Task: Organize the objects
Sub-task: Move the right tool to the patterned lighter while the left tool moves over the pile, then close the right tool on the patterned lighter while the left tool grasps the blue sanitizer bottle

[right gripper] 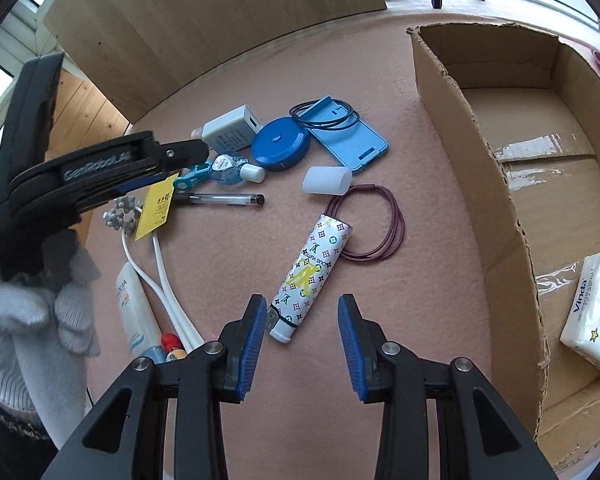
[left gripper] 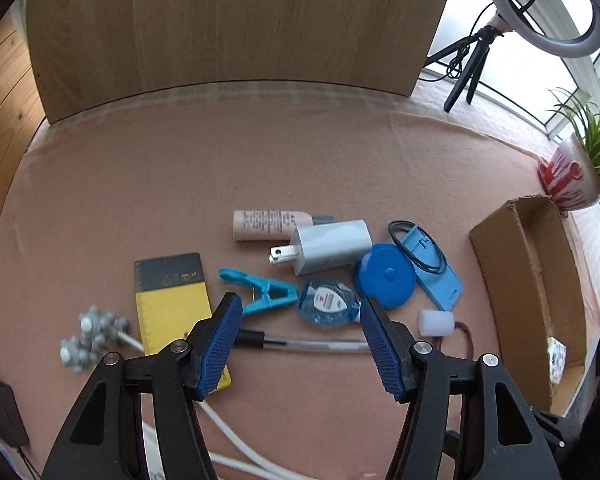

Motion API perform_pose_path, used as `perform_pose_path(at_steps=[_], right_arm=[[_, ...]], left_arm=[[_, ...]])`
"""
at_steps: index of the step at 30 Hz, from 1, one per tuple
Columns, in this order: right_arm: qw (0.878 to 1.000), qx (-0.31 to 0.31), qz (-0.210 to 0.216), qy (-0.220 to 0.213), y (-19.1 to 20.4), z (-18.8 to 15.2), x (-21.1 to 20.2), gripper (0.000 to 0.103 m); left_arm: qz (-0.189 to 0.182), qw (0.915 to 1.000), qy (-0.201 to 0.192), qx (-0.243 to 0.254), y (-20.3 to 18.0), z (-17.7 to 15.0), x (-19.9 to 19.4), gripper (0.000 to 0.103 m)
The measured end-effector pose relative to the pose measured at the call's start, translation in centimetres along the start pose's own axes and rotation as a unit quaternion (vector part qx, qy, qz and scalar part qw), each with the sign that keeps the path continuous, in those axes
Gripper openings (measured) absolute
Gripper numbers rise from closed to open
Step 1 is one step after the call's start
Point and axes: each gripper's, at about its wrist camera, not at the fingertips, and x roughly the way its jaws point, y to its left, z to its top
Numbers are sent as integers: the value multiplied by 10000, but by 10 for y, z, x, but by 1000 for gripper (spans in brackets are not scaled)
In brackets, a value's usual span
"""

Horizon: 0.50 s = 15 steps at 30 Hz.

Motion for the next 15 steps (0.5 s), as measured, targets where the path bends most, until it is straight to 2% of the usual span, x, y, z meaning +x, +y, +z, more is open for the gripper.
perform_pose_path(at_steps=[6,15], right_arm=[[10000,56,34,-14,-4,1,0,34],[9998,-119,-183,17,6,8,9,34]], left_arm=[[62,9996,249,136,-6,19,28,65],[235,9960,176,844,-26,2,32,65]])
